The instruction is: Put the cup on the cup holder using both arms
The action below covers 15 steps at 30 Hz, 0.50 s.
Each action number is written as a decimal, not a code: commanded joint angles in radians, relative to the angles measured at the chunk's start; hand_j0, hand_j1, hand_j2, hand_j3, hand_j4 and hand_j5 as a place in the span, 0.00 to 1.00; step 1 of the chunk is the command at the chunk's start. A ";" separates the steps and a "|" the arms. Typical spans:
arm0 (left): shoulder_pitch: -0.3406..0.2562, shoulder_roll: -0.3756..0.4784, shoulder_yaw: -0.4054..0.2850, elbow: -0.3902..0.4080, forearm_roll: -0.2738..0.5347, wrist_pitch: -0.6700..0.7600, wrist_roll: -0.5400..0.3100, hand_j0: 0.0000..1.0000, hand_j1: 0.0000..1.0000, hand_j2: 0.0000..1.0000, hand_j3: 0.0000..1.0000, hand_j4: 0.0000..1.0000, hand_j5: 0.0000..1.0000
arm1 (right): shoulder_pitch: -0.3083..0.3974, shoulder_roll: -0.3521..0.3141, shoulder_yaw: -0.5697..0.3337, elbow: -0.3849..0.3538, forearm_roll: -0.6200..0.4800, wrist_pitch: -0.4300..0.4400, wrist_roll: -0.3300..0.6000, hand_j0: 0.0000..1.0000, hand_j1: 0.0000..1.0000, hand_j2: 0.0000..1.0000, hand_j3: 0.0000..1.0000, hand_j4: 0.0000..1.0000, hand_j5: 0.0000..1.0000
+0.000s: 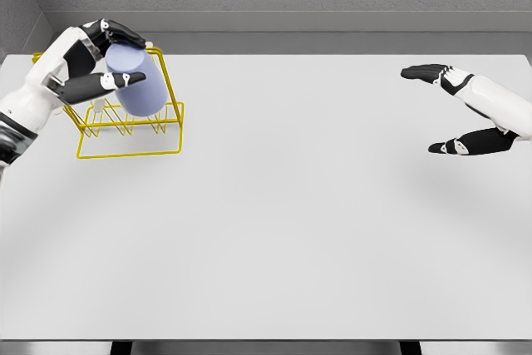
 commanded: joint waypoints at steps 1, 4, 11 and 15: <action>0.000 -0.002 0.001 0.003 0.003 0.001 0.001 0.51 0.51 0.51 0.51 0.51 0.51 | 0.000 -0.001 0.000 -0.001 -0.008 0.002 -0.001 1.00 1.00 1.00 1.00 1.00 1.00; 0.000 -0.002 -0.001 0.003 0.003 0.001 0.001 0.51 0.51 0.51 0.51 0.51 0.51 | 0.000 -0.001 0.000 -0.001 -0.008 0.002 -0.001 1.00 1.00 1.00 1.00 1.00 1.00; 0.000 -0.022 -0.001 0.018 0.001 0.003 -0.001 0.51 0.51 0.51 0.51 0.51 0.51 | 0.000 -0.001 0.000 -0.004 -0.008 0.002 -0.001 1.00 1.00 1.00 1.00 1.00 1.00; -0.002 -0.022 -0.001 0.031 0.003 0.003 -0.001 0.52 0.52 0.52 0.52 0.52 0.52 | 0.000 -0.001 0.000 -0.001 -0.008 0.002 -0.001 1.00 1.00 1.00 1.00 1.00 1.00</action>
